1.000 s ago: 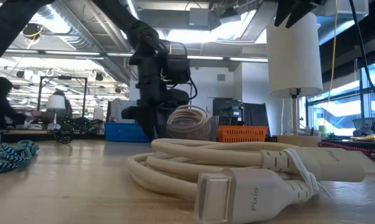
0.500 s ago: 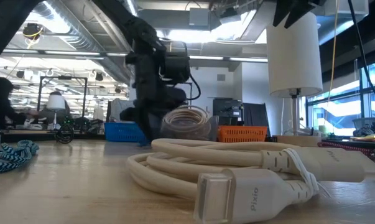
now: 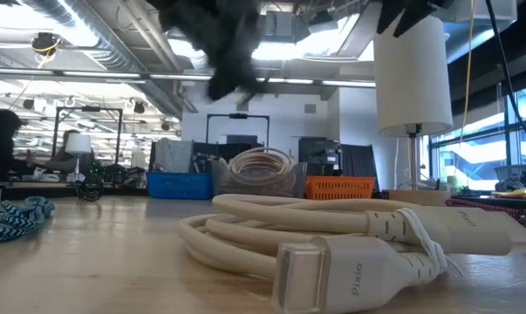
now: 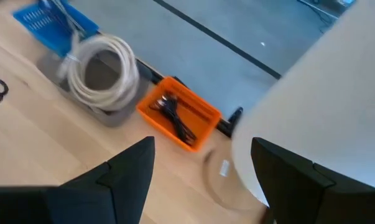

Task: Pick & Place USB Port
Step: Put the black charger cable into the orange bin

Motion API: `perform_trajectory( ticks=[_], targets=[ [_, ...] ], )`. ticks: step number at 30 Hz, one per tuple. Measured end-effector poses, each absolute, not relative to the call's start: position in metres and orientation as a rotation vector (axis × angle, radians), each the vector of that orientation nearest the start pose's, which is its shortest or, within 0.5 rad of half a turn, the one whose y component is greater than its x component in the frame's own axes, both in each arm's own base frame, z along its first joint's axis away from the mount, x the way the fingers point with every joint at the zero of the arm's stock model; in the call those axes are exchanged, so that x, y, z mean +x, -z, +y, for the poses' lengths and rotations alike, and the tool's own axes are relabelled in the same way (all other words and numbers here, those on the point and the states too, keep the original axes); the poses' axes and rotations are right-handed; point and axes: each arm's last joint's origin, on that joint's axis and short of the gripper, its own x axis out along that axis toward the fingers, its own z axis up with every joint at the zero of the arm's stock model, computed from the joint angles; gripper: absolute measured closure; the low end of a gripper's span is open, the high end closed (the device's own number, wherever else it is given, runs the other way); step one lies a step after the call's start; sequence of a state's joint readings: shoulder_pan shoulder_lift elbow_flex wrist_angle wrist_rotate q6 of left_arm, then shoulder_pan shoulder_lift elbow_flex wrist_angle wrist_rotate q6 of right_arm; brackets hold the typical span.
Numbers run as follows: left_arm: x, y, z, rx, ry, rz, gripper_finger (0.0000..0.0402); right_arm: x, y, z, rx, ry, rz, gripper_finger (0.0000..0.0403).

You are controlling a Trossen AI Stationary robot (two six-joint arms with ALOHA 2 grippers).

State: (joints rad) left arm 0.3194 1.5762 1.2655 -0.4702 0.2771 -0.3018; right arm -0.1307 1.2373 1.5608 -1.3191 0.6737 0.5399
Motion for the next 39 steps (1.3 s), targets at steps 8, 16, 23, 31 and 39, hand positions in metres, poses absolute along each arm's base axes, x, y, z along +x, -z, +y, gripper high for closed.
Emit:
perform_trajectory(
  ticks=[8, 16, 23, 31, 39],
  targets=[
    [0.341, -0.343, 0.13, -0.344, 0.141, 0.098, 0.0375, 0.214, -0.426, -0.041, 0.223, 0.704, 0.601, 0.0134],
    [0.341, -0.358, 0.134, -0.292, 0.217, -0.065, 0.0375, 0.235, -0.452, -0.039, 0.156, 0.489, 0.326, 0.0134],
    [0.341, -0.359, 0.134, -0.287, 0.218, -0.073, 0.0375, 0.263, -0.447, -0.041, 0.152, 0.397, 0.286, 0.0135],
    [0.341, -0.359, 0.134, -0.294, 0.219, -0.069, 0.0375, 0.297, -0.429, -0.043, 0.162, 0.335, 0.315, 0.0143],
    [0.341, -0.354, 0.133, -0.314, 0.224, -0.026, 0.0375, 0.299, -0.427, -0.043, 0.149, 0.331, 0.325, 0.034]
  ],
)
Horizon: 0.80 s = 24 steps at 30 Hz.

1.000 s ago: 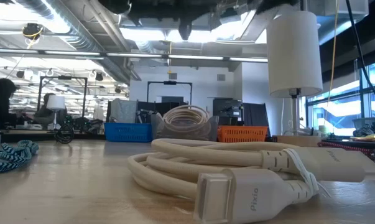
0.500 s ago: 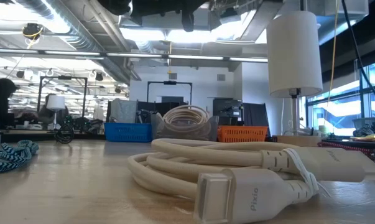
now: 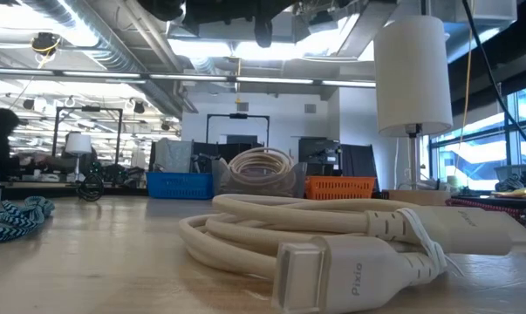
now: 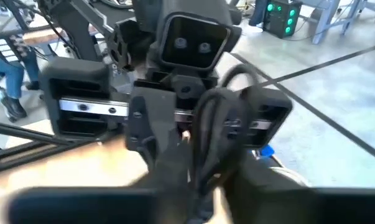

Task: Pick & Place USB Port
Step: Put the black charger cable into the orange bin

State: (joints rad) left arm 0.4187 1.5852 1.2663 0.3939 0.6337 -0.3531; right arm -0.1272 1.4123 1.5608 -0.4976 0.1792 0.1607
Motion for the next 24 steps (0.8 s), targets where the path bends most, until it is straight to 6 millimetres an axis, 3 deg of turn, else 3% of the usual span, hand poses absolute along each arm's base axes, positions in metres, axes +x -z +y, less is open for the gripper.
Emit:
perform_trajectory(
  ticks=[2, 7, 16, 21, 24],
  targets=[
    [0.341, -0.354, 0.133, -0.316, 0.224, -0.022, 0.0375, 0.297, -0.428, -0.043, 0.123, 0.324, 0.327, 0.0383],
    [0.342, -0.349, 0.133, -0.352, 0.209, 0.035, 0.0338, 0.292, -0.425, -0.043, 0.103, 0.352, 0.376, 0.0396],
    [0.333, -0.316, 0.143, -0.433, 0.04, 0.32, 0.025, 0.256, -0.4, -0.051, 0.071, 0.688, 0.735, 0.04],
    [0.327, -0.301, 0.146, -0.411, -0.136, 0.469, 0.0229, 0.255, -0.373, -0.076, 0.134, 0.76, 0.953, 0.0401],
    [0.325, -0.298, 0.146, -0.422, -0.181, 0.499, 0.0228, 0.264, -0.356, -0.1, 0.165, 0.691, 1.014, 0.0401]
  ],
)
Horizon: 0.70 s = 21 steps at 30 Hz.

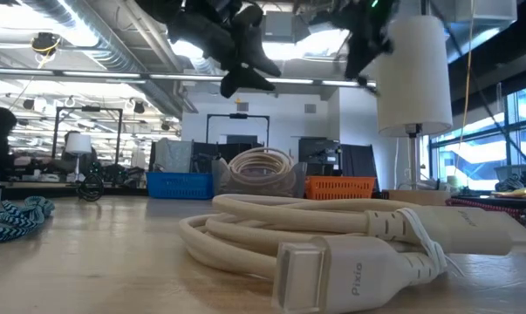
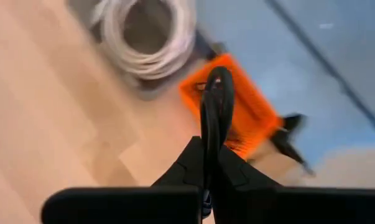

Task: Pick & Place USB Port
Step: Put the black charger cable into the orange bin

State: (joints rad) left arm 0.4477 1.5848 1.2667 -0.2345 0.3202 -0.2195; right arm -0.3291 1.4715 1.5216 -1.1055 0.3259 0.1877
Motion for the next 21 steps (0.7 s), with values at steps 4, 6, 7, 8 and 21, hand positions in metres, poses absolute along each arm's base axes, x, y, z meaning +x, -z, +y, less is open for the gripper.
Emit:
perform_trajectory(
  ticks=[4, 6, 7, 8, 21],
  targets=[
    [0.325, -0.298, 0.146, -0.423, -0.185, 0.5, 0.0232, 0.284, -0.331, -0.136, 0.183, 0.558, 1.06, 0.0402],
    [0.325, -0.298, 0.146, -0.423, -0.185, 0.5, 0.0235, 0.293, -0.322, -0.153, 0.149, 0.535, 1.086, 0.0402],
    [0.325, -0.298, 0.146, -0.423, -0.185, 0.5, 0.0237, 0.297, -0.317, -0.16, 0.131, 0.527, 1.105, 0.0402],
    [0.325, -0.298, 0.146, -0.424, -0.185, 0.501, 0.0238, 0.3, -0.312, -0.169, 0.115, 0.521, 1.131, 0.0402],
    [0.325, -0.297, 0.146, -0.429, -0.184, 0.509, 0.0247, 0.324, -0.25, -0.248, -0.059, 0.507, 1.499, 0.0402]
  ],
)
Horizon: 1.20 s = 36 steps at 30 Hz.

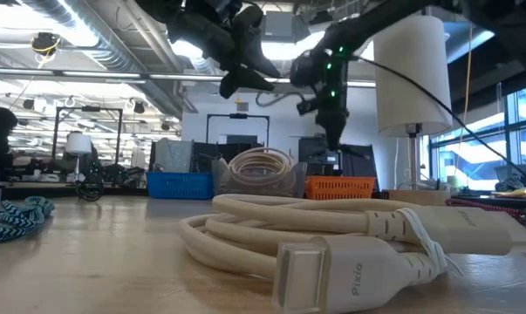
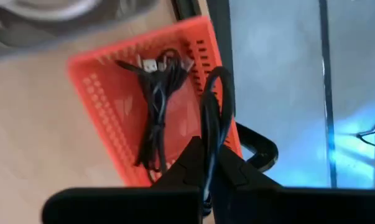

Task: Pick & Place USB Port
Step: Put the black charger cable into the orange bin

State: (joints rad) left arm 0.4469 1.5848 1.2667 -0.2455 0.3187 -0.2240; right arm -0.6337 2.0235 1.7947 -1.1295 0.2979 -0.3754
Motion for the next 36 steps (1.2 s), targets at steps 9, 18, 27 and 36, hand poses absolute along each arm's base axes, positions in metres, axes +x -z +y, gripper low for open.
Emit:
perform_trajectory(
  ticks=[9, 18, 27, 36],
  targets=[
    [0.325, -0.297, 0.146, -0.427, -0.183, 0.511, 0.0247, 0.329, -0.211, -0.269, -0.079, 0.47, 1.582, 0.0402],
    [0.323, -0.295, 0.145, -0.419, -0.18, 0.535, 0.0253, 0.338, -0.193, -0.273, -0.052, 0.411, 1.541, 0.0402],
    [0.322, -0.293, 0.144, -0.423, -0.181, 0.562, 0.025, 0.339, -0.18, -0.275, -0.01, 0.411, 1.561, 0.0392],
    [0.321, -0.292, 0.144, -0.427, -0.181, 0.575, 0.0251, 0.34, -0.182, -0.275, 0.036, 0.457, 1.543, 0.0282]
  ],
)
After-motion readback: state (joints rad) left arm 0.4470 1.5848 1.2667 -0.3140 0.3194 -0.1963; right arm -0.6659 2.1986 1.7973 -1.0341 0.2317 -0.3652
